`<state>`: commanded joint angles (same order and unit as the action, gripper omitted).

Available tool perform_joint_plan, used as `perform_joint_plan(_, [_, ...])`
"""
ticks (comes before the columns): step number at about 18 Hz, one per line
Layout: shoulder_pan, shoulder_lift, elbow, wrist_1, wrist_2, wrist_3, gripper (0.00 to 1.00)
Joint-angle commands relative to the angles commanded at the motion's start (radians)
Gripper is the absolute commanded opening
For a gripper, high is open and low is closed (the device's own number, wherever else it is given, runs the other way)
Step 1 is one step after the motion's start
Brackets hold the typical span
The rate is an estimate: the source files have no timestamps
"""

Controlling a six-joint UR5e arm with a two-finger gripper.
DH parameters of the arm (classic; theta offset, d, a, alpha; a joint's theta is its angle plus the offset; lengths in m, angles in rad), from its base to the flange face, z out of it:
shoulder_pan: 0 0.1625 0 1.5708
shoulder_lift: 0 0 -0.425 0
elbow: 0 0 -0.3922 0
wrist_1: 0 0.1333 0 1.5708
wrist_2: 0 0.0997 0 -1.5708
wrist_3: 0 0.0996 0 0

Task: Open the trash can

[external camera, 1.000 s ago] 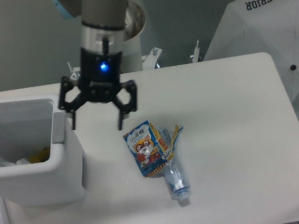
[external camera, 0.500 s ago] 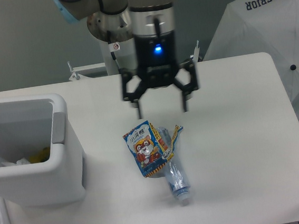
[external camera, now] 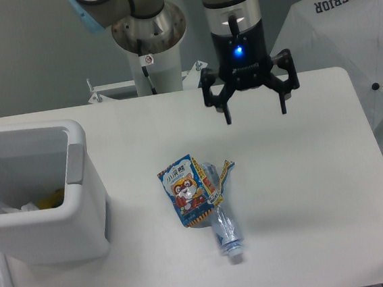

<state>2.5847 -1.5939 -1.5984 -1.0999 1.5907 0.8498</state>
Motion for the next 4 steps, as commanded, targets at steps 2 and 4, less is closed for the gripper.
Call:
perform_joint_plan(2, [0.005,0.006,-0.002,0.002,-0.002,0.0,1.0])
perform_joint_plan(4, [0.005,0.006,-0.002,0.003,-0.002,0.0,1.0])
